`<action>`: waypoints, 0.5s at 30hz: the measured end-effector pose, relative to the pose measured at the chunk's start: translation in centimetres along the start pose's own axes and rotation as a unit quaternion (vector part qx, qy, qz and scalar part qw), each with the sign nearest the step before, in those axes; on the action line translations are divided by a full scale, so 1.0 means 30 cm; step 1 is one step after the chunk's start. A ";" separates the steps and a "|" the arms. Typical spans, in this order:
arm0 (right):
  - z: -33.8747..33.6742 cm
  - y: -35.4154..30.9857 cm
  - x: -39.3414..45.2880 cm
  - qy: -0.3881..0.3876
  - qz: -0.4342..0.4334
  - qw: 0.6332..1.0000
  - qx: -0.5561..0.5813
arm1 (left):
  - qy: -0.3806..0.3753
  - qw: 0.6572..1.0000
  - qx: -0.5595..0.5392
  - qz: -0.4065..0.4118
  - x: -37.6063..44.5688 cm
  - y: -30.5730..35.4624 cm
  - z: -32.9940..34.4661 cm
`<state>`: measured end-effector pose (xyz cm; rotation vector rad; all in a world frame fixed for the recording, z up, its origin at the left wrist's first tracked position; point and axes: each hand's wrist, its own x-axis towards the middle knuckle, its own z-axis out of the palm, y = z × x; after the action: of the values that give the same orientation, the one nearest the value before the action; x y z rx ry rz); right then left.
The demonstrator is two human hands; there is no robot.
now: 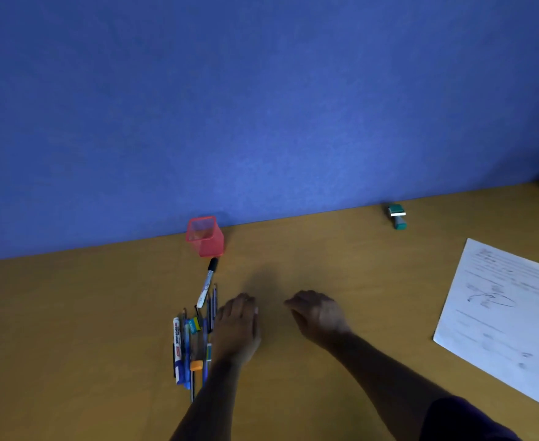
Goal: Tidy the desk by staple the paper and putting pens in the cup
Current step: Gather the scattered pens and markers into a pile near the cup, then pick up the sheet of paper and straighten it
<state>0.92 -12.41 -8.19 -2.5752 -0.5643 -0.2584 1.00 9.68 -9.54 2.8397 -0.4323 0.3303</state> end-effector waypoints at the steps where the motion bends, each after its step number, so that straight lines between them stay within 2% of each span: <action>1: -0.023 0.028 -0.021 0.010 0.021 1.000 -0.017 | -0.006 1.000 -0.012 0.028 0.019 0.052 0.003; 4: -0.086 0.130 -0.100 0.043 0.113 0.992 -0.041 | -0.048 0.994 -0.040 0.085 0.070 0.226 0.027; 8: -0.186 0.237 -0.201 0.078 0.245 0.964 -0.063 | -0.082 0.986 -0.082 0.120 0.109 0.469 0.085; 12: -0.280 0.314 -0.294 0.120 0.378 0.915 -0.069 | -0.127 0.979 -0.110 0.119 0.121 0.680 0.135; 15: -0.344 0.366 -0.357 0.150 0.482 0.863 -0.039 | -0.164 0.970 -0.137 0.114 0.115 0.810 0.168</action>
<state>-4.71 -29.97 -6.89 -2.4725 0.8610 -0.3095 -2.57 -15.08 -8.31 2.5766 -0.8052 -0.1541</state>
